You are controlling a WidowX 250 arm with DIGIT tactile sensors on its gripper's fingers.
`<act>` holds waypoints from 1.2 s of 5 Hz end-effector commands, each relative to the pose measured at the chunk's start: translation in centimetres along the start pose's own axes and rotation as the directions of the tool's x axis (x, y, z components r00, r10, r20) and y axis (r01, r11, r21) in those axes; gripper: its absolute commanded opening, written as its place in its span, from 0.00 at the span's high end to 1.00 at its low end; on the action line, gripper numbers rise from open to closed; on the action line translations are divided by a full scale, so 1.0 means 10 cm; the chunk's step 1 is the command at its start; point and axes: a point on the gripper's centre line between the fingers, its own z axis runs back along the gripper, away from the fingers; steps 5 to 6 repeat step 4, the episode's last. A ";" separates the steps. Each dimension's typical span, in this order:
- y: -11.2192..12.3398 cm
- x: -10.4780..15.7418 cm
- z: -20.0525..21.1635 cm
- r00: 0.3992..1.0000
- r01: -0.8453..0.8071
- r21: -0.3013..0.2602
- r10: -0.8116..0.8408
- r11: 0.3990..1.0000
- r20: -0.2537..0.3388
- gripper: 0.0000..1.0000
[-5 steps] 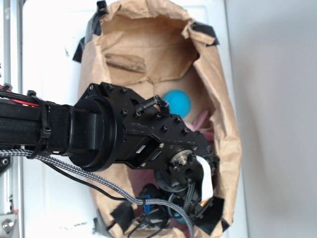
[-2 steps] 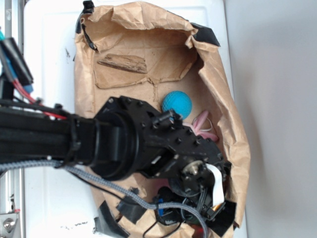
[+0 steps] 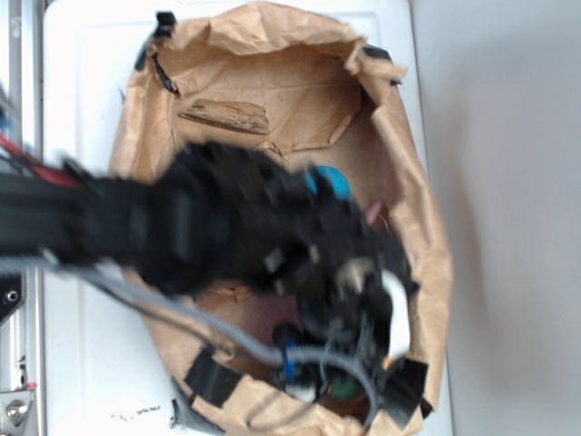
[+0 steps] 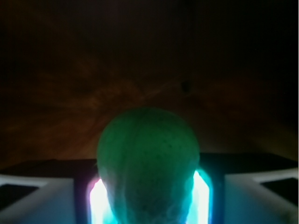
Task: Grab the green ball.
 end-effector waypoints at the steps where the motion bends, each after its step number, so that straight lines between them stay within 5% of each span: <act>1: 0.17 -0.20 0.66 0.981 -0.172 0.224 0.187 0.959 -0.045 1.00; 2: 0.25 -0.26 1.02 0.903 -0.319 0.217 0.366 0.923 -0.227 1.00; 3: 0.21 -0.32 1.35 0.869 -0.303 0.174 0.346 0.937 -0.354 1.00; 4: 0.12 -0.38 1.53 0.840 -0.297 0.207 0.358 0.932 -0.408 1.00; 6: 0.12 -0.38 1.53 0.840 -0.297 0.207 0.358 0.932 -0.408 1.00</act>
